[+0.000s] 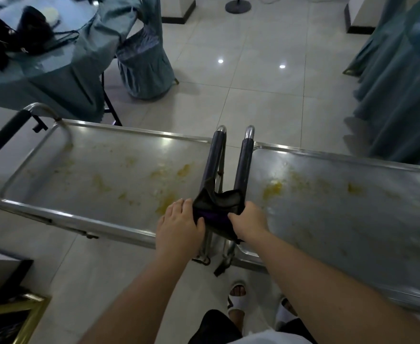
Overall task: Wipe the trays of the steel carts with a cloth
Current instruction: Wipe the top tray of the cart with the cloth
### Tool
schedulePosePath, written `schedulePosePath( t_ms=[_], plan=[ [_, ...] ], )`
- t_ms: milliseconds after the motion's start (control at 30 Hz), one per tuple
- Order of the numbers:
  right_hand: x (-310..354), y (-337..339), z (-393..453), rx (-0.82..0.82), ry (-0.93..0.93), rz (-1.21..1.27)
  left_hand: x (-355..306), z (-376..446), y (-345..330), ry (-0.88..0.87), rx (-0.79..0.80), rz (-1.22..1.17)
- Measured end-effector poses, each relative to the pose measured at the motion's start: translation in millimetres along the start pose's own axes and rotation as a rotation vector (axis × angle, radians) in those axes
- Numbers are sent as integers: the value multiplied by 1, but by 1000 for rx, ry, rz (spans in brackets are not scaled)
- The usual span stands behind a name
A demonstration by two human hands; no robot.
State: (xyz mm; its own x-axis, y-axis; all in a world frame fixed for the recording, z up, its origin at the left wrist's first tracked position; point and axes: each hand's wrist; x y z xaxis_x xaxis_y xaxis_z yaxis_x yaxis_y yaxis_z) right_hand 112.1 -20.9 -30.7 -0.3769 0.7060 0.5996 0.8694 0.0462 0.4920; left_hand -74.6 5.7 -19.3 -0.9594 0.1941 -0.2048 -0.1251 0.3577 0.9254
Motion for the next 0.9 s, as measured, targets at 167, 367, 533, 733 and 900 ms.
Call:
schedulePosePath(
  t_ms=[167,367,533,733,900],
  plan=[
    [-5,1,0,17,91,152,-7,2,7,-30,-2,13],
    [-24,35,-12,-2,242,520,-34,15,18,-135,-17,-5],
    [-54,97,-20,-80,268,747,-71,34,15,-252,9,11],
    [-89,155,-21,-241,264,603,-115,62,5,-362,59,60],
    [-112,157,4,-416,344,37,-138,86,-4,-408,93,106]
  ],
)
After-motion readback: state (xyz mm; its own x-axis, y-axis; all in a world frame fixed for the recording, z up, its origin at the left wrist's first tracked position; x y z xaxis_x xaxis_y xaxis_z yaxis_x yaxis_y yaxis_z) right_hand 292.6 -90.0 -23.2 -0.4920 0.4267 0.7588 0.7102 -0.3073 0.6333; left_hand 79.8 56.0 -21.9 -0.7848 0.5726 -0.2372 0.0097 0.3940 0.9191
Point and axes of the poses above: each hand's wrist, its own z-axis towards the middle knuckle, its own y-axis out of the back of the hand, x = y × z, and after that the axes turned 8 degrees about x, right-handed
